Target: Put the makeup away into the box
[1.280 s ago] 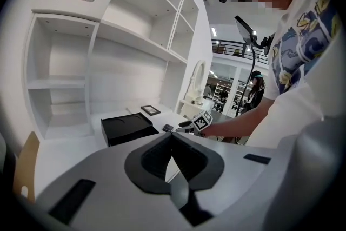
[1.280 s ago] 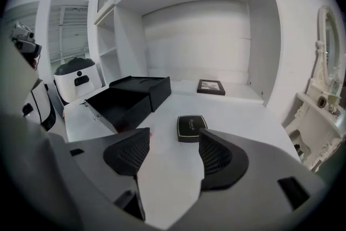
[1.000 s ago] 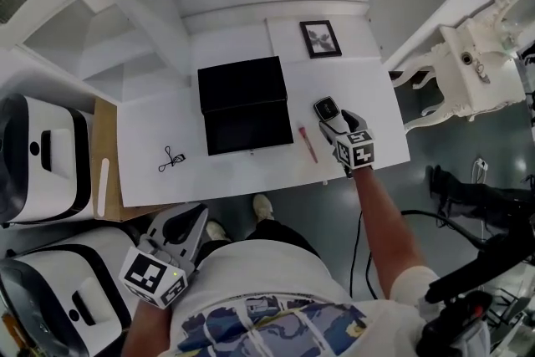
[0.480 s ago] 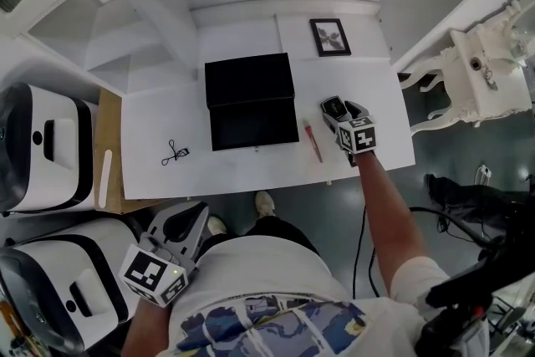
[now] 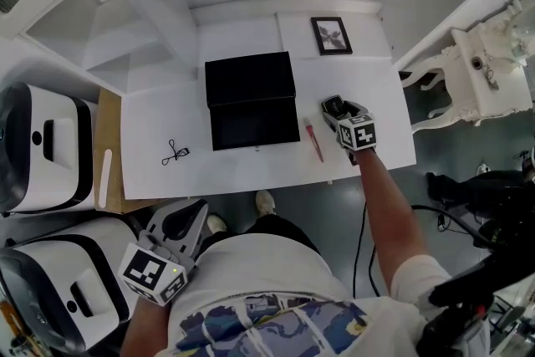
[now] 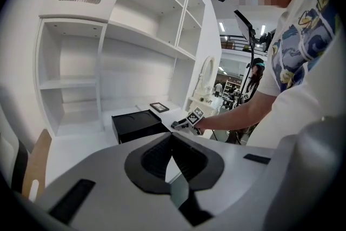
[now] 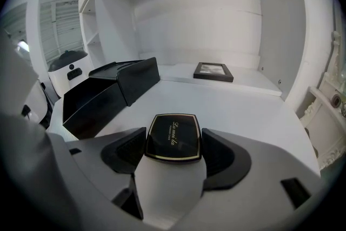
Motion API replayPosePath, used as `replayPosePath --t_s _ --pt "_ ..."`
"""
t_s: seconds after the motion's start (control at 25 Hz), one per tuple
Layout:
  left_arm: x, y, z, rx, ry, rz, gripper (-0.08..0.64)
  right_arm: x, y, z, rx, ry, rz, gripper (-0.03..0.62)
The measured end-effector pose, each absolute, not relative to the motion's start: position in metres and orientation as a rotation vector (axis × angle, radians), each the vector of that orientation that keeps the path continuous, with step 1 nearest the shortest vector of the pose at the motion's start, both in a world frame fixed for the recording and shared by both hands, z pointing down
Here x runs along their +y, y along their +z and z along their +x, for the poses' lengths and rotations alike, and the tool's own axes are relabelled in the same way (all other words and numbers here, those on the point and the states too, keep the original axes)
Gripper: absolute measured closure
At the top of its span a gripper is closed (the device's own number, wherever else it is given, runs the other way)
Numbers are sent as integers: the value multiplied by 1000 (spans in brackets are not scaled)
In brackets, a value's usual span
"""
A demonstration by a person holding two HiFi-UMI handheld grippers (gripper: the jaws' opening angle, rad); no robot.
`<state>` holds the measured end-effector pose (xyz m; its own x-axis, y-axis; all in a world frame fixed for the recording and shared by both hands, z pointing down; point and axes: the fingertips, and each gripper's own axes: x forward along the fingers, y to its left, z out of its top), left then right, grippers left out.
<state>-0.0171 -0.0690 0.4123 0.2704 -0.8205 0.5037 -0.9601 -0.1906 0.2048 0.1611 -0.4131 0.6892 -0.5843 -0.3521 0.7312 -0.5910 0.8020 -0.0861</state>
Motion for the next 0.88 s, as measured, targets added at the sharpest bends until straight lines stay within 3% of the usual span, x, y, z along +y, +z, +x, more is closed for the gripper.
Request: replayPosePath --t_s 0.88 --pt "-68 408 -28 -1563 368 2126 546 -404 647 165 -2273 432 786 265"
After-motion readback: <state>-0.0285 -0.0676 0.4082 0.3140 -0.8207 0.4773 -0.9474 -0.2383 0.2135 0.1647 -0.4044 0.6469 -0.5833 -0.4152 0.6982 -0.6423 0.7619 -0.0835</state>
